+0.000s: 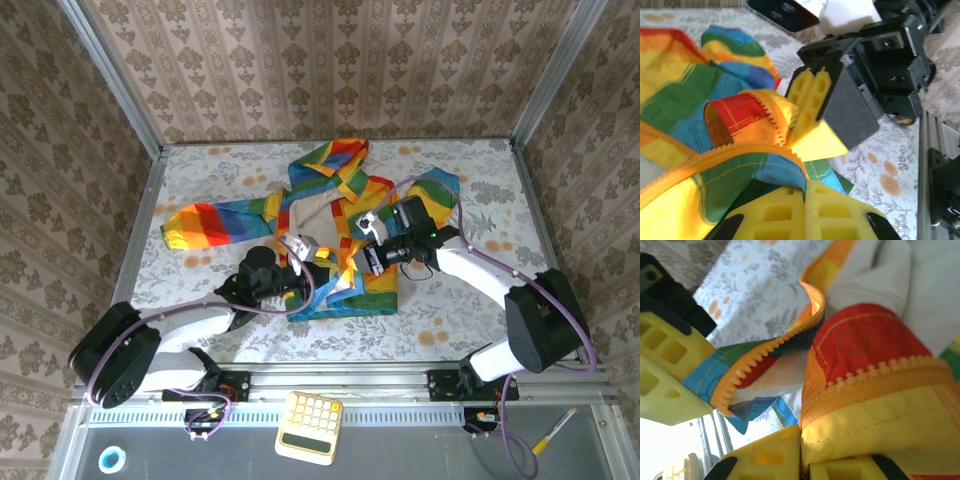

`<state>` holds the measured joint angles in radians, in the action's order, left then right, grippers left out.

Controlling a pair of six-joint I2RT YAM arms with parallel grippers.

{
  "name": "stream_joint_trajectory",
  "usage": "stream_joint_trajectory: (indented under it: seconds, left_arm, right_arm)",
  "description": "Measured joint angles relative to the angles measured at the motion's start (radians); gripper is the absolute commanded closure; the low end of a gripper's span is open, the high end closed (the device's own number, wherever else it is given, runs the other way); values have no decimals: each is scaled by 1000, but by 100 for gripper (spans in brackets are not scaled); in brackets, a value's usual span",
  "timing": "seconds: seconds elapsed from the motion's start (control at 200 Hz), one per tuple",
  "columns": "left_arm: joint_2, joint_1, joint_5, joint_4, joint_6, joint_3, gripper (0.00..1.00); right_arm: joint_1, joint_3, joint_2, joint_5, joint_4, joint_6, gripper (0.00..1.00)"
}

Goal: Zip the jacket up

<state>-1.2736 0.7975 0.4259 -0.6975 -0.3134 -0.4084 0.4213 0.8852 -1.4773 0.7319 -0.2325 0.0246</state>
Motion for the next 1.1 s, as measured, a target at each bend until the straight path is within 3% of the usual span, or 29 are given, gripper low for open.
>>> stream_joint_trajectory:
  seconds: [0.155, 0.26, 0.44, 0.755, 0.925, 1.1]
  left_arm:
    - [-122, 6, -43, -67, -38, 15, 100]
    - [-193, 18, -71, -120, -66, 23, 100]
    - [-258, 22, -106, -183, -105, 34, 100]
    - [-266, 22, -121, -220, -131, 36, 100]
    - [-266, 24, -121, -224, -138, 36, 100]
    - [-263, 27, -120, -223, -140, 37, 100]
  right_arm:
    - [0, -27, -38, -62, 40, 39, 56]
    - [0, -30, -40, -112, 60, 77, 46]
    - [0, -61, 6, -213, 76, 146, 40]
    - [0, -358, 364, -296, 208, 223, 36]
    - [0, -484, 365, -290, 280, 238, 36]
    - [5, -497, 292, -275, 323, 214, 36]
